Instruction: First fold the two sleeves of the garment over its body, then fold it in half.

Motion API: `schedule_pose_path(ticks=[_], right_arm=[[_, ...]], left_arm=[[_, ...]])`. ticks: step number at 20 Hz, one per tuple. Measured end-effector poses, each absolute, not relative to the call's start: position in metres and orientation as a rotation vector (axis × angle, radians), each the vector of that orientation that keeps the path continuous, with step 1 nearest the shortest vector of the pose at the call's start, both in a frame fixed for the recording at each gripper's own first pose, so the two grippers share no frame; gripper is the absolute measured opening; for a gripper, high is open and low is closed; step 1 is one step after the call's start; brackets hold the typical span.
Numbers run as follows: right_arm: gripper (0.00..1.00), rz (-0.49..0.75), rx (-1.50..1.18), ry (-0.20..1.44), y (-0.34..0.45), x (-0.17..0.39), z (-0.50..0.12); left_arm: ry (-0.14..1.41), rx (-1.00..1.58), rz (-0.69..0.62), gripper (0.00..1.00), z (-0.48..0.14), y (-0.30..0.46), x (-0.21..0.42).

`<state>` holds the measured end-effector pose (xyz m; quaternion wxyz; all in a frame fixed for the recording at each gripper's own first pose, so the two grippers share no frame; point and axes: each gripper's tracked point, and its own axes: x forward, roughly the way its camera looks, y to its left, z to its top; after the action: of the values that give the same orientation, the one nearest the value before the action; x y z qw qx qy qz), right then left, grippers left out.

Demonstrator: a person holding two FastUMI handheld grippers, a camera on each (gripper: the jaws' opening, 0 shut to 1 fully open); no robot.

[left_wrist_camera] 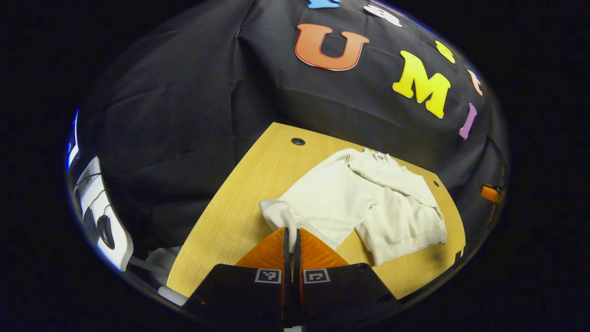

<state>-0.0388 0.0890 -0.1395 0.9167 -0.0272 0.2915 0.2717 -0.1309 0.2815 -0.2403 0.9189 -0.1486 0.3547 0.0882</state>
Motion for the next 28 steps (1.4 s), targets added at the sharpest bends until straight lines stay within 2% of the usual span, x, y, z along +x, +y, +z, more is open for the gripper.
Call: schedule_pose_path(ticks=[9, 16, 23, 28], right_arm=[[0.88, 0.525, -0.032, 0.551, 0.05, -0.041, -0.121], [0.88, 0.452, 0.023, 0.52, 0.008, -0.032, -0.114], [0.88, 0.36, 0.03, 0.481, -0.043, -0.03, -0.104], [0.88, 0.257, 0.038, 0.466, -0.084, -0.038, -0.096]], left_arm=[[0.588, -0.267, 0.123, 0.03, -0.16, 0.277, -0.024], [0.485, -0.099, -0.011, 0.03, -0.084, 0.257, 0.075], [0.466, -0.005, -0.253, 0.03, -0.063, 0.142, 0.161], [0.522, -0.005, -0.443, 0.03, -0.092, 0.029, 0.194]])
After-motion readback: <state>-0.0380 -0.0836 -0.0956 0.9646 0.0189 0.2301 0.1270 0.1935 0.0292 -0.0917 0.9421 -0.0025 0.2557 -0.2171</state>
